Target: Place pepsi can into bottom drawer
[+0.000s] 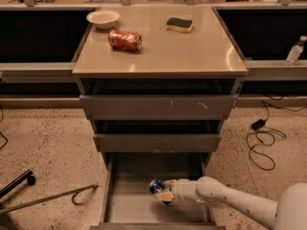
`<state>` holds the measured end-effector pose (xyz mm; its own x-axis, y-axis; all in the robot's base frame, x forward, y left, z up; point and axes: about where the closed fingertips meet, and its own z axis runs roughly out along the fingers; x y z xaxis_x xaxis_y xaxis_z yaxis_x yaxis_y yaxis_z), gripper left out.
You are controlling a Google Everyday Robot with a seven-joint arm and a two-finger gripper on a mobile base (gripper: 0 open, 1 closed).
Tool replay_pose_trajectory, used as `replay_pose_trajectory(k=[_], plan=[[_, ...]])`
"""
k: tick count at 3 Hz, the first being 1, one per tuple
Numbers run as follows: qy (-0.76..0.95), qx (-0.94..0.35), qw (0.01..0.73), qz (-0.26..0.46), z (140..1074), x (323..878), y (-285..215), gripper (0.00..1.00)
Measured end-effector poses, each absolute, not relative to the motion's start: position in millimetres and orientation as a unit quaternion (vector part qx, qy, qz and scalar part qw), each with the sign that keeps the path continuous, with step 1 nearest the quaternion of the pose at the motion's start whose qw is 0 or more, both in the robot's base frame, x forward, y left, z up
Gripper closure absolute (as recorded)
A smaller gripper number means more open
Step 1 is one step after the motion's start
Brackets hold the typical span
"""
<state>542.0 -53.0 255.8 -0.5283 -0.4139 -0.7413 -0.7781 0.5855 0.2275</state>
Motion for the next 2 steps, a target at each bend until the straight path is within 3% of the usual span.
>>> replay_pose_trajectory(k=[2], plan=[[0.839, -0.339, 0.318, 0.282, 192.9, 549.0, -36.5, 1.00]])
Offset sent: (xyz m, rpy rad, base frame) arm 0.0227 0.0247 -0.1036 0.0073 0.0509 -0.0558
